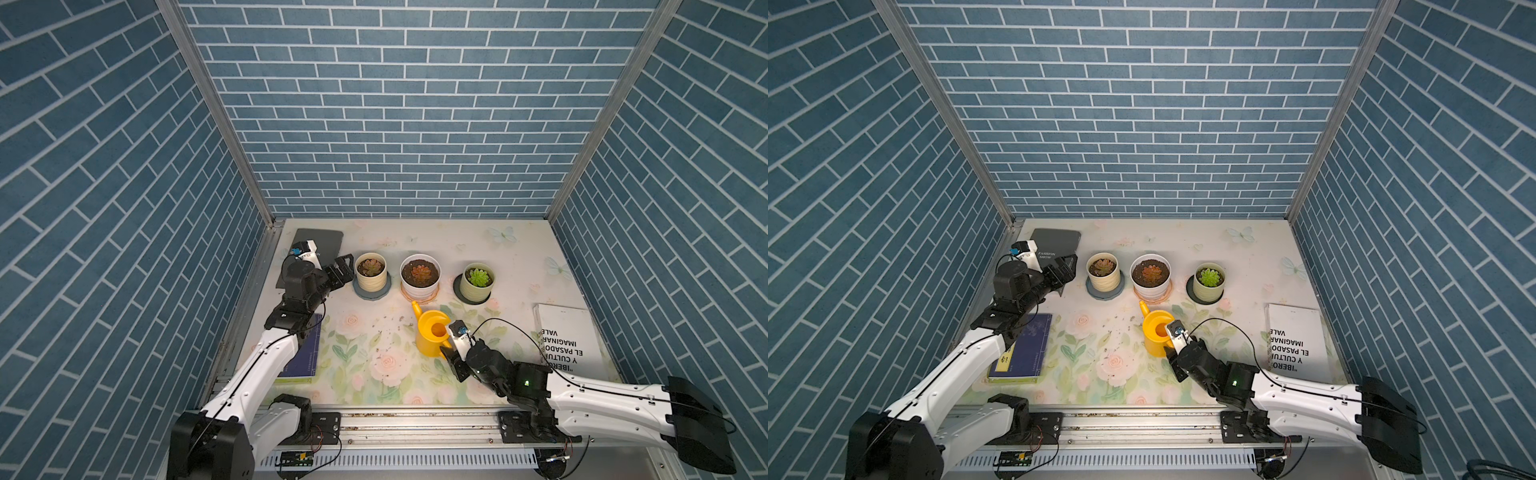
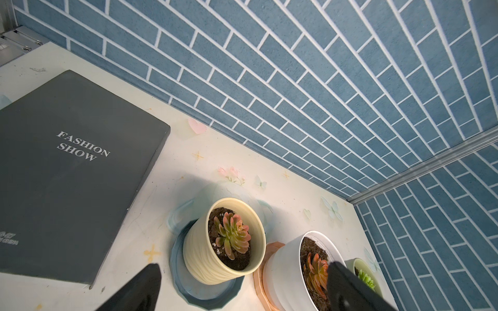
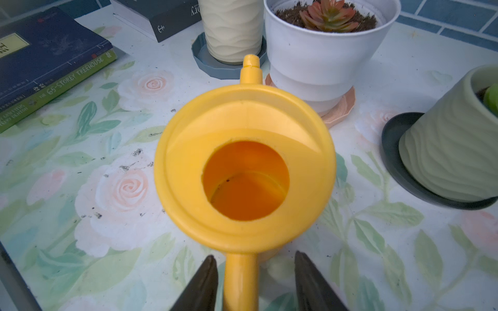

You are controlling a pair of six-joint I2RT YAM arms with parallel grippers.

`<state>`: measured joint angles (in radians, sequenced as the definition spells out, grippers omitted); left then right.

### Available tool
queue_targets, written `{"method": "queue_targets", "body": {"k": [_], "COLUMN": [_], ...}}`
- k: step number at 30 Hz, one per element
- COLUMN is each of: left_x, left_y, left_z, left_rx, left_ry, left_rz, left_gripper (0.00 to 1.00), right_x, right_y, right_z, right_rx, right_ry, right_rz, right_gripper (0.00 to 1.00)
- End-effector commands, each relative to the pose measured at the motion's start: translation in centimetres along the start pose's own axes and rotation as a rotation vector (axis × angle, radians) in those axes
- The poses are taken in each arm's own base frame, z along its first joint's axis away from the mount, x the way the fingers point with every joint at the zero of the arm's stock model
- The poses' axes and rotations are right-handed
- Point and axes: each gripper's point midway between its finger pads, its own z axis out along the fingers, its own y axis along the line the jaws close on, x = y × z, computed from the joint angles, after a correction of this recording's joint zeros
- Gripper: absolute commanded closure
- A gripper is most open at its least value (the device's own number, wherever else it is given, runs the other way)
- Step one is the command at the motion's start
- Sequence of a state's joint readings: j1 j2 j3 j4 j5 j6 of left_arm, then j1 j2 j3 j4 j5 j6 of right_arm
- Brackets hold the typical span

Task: Water the succulent around the soil edge
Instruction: Place the watering can at the center of the board, then reset both arms

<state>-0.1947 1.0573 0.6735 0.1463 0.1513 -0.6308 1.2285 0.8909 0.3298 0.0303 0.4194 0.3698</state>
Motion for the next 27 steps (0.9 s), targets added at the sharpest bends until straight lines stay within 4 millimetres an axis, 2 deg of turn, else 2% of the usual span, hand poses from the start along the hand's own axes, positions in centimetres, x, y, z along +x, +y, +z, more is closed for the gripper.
{"method": "queue_targets", "body": {"k": [1, 3, 4, 8, 10, 15, 18, 22, 24, 27], "left_x": [-1.2, -2.0, -2.4, -4.5, -5.9, -8.4, -8.5, -8.0, -6.5, -4.6], "left_y": [-0.6, -0.7, -0.7, -0.5, 0.0, 4.4, 7.2, 12.6, 13.8, 13.8], "left_z": [0.0, 0.0, -0.1, -0.1, -0.2, 0.3, 0.3, -1.5, -1.8, -1.6], "left_rx": [-0.003, -0.010, -0.013, -0.059, -0.105, -0.343, -0.430, -0.562, -0.568, -0.508], "left_ry": [-0.028, -0.054, -0.071, -0.143, -0.207, -0.346, -0.377, -0.436, -0.424, -0.413], "left_rz": [0.014, 0.012, 0.012, 0.016, 0.048, 0.266, 0.381, 0.365, 0.377, 0.405], "left_gripper": [0.00, 0.00, 0.00, 0.00, 0.00, 0.00, 0.00, 0.00, 0.00, 0.00], "right_x": [-0.3, -1.1, -1.5, -3.9, -6.2, -10.7, -13.2, -16.5, -17.7, -19.4], "right_y": [-0.5, -0.9, -1.2, -3.3, -4.6, -6.0, -6.4, -8.2, -10.2, -13.1], "right_z": [-0.8, -1.5, -2.0, -4.2, -5.8, -7.5, -7.3, -6.1, -6.3, -7.4], "right_rx": [0.010, 0.021, 0.030, 0.111, 0.163, 0.273, 0.332, 0.324, 0.365, 0.462], "right_ry": [-0.024, -0.055, -0.070, -0.169, -0.263, -0.406, -0.421, -0.415, -0.451, -0.529], "right_rz": [0.016, 0.031, 0.041, 0.097, 0.129, 0.121, 0.103, 0.127, 0.157, 0.202], "right_gripper": [0.29, 0.04, 0.01, 0.01, 0.01, 0.00, 0.01, 0.01, 0.01, 0.01]}}
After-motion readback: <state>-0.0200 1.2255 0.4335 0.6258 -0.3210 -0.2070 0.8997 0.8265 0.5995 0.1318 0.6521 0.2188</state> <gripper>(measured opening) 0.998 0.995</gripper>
